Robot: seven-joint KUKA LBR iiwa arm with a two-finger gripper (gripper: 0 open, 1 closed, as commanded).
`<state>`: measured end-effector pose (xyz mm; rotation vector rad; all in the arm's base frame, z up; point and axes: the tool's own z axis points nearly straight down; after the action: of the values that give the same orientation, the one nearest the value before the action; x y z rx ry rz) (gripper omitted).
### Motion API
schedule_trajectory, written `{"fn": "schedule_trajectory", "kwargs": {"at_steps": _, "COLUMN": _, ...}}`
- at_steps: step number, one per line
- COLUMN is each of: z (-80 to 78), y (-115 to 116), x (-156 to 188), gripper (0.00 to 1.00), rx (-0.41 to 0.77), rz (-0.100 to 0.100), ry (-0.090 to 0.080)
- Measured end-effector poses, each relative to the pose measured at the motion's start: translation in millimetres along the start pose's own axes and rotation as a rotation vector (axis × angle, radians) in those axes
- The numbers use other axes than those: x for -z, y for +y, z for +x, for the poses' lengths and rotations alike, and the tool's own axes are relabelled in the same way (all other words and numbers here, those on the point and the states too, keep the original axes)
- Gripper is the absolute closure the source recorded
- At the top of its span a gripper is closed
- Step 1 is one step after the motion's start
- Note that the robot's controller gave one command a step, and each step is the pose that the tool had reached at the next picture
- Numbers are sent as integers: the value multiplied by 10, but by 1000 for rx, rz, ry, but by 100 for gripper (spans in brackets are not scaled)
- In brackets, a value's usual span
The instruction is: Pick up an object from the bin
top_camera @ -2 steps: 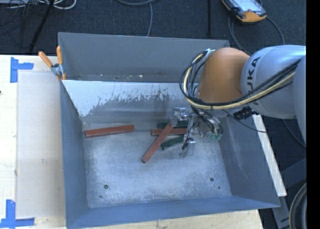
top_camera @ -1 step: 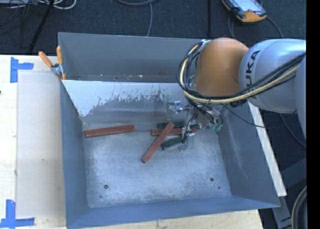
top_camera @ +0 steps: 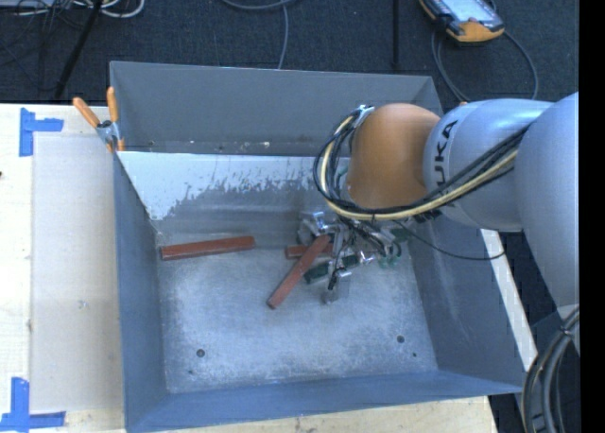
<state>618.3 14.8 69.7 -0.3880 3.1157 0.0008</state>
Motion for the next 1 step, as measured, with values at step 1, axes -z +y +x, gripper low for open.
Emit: {"fn": "schedule_trajectory", "kwargs": {"at_steps": 1, "z": -49, "y": -19, "x": 48, "gripper": 100, "rx": -16, "rz": -3, "ry": -7}}
